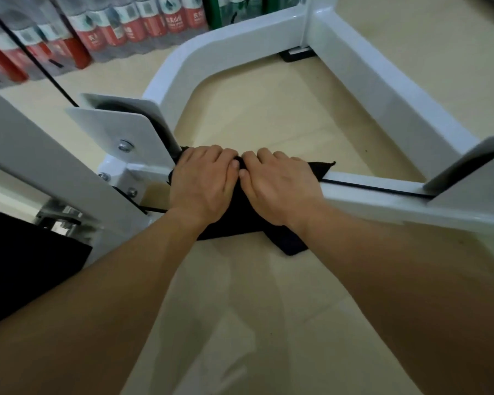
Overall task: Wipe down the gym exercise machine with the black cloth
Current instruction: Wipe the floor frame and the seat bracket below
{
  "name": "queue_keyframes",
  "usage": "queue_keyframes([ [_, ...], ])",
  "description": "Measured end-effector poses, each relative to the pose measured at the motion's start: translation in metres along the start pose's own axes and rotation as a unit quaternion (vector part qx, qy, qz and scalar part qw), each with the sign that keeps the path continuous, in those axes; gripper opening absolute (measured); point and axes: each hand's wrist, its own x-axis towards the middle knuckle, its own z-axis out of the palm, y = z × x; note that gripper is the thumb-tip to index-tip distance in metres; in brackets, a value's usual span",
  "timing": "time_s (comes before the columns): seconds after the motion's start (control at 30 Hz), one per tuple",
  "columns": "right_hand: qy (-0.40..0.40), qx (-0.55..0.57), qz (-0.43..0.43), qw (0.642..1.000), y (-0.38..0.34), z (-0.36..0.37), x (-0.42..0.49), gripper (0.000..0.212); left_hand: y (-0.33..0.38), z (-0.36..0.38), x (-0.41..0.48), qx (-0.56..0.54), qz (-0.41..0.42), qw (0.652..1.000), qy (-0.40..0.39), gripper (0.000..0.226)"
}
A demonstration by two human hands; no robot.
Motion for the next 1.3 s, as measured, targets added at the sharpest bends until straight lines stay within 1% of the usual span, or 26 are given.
queue_keyframes([
  [0.13, -0.023, 0.0, 0.021, 1.0, 0.039, -0.005, -0.032, 0.052, 0.034, -0.001, -0.001, -0.016, 0.034, 0.999, 0.003, 0.043],
  [0.23, -0.06, -0.036, 0.031, 0.997, 0.076, -0.01, -0.065, 0.065, 0.077, 0.001, 0.002, -0.02, 0.068, 0.997, -0.009, 0.043],
  [0.33, -0.083, -0.06, 0.041, 0.994, 0.096, -0.013, -0.083, 0.068, 0.099, 0.001, 0.002, -0.034, 0.094, 0.995, -0.013, 0.044],
  [0.47, -0.082, -0.06, 0.053, 0.993, 0.086, -0.017, -0.081, 0.069, 0.08, -0.003, 0.005, -0.047, 0.146, 0.987, -0.048, 0.047],
  [0.6, -0.081, -0.052, 0.004, 0.995, 0.047, -0.012, -0.045, 0.069, 0.031, -0.006, 0.004, -0.052, 0.112, 0.991, -0.05, 0.045],
  [0.73, -0.068, -0.054, -0.026, 0.996, 0.031, -0.008, -0.027, 0.069, 0.002, -0.007, 0.001, -0.019, 0.112, 0.992, -0.051, 0.043],
  [0.9, -0.06, -0.055, -0.031, 0.996, 0.054, -0.005, -0.043, 0.071, 0.027, -0.007, -0.002, -0.013, 0.112, 0.993, -0.037, 0.049],
  [1.13, -0.065, -0.067, 0.015, 0.996, 0.108, -0.012, -0.092, 0.07, 0.093, -0.001, 0.004, 0.008, 0.19, 0.981, -0.04, 0.068],
  [1.3, -0.069, -0.057, 0.05, 0.995, 0.112, -0.016, -0.102, 0.068, 0.097, 0.006, 0.011, -0.004, 0.223, 0.974, -0.036, 0.067],
])
